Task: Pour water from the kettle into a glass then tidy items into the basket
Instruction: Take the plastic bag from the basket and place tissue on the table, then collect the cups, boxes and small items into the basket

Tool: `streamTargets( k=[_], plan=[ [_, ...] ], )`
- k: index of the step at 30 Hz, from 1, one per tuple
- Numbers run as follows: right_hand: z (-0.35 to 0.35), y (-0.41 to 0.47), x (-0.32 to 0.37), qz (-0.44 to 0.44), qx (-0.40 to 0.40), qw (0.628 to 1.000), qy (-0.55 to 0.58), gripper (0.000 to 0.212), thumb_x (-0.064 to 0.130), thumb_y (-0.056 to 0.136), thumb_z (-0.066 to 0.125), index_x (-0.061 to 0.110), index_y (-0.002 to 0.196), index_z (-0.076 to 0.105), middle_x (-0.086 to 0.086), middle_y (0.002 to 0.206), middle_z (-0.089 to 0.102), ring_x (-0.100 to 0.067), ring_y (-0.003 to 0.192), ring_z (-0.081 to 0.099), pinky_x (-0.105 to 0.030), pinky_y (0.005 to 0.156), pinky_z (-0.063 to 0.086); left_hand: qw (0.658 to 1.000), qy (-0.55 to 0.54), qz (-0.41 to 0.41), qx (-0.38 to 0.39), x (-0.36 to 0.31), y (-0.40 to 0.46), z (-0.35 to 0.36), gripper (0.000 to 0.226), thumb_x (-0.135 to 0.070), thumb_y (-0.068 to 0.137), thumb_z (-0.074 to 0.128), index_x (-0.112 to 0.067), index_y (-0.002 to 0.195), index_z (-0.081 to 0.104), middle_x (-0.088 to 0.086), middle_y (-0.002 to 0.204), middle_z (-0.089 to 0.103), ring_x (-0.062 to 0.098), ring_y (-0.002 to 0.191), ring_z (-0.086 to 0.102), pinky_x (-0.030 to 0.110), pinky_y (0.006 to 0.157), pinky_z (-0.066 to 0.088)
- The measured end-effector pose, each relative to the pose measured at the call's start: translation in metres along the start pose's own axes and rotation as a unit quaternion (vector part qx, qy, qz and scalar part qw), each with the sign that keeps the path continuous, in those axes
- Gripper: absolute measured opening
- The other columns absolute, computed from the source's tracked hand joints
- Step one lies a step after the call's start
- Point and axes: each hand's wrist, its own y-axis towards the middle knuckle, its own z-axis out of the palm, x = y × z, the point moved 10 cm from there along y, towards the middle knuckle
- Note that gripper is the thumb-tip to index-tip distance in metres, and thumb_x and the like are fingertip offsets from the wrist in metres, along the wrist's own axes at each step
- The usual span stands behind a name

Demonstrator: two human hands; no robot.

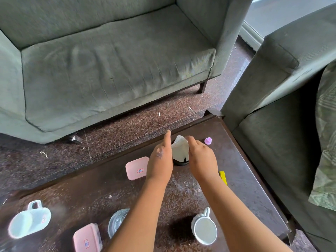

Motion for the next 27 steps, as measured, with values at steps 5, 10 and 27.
streamTargets(
  k=[5,10,27],
  plan=[
    [-0.002,0.004,0.000,-0.003,0.002,1.000,-0.001,0.041,-0.009,0.080,0.055,0.003,0.119,0.053,-0.018,0.093,0.064,-0.041,0.078,0.059,-0.032,0.053,0.026,0.999,-0.037,-0.013,0.017,0.007,0.004,0.000,0.063,-0.010,0.097,0.048,-0.018,0.152,0.018,0.012,0.122,0.063,0.027,0.110,0.059,0.033,0.085,0.046],
    [-0.011,0.007,-0.006,0.024,-0.037,0.997,0.061,0.046,0.001,0.088,0.053,0.009,0.133,0.047,-0.015,0.117,0.059,-0.034,0.101,0.054,-0.035,0.064,0.039,0.990,-0.137,-0.033,0.006,0.011,-0.001,-0.007,0.075,-0.020,0.089,0.066,-0.020,0.150,0.022,0.007,0.132,0.058,0.023,0.123,0.051,0.032,0.098,0.041],
    [-0.047,-0.024,0.078,-0.024,-0.034,0.990,0.136,0.066,0.020,0.082,0.068,0.016,0.141,0.038,-0.011,0.137,0.043,-0.031,0.124,0.039,-0.042,0.101,0.037,0.987,-0.056,-0.108,-0.109,0.027,-0.077,-0.085,0.090,-0.049,0.089,0.053,-0.009,0.153,0.004,0.013,0.161,0.011,0.031,0.145,0.018,0.042,0.116,0.021]
  ],
)
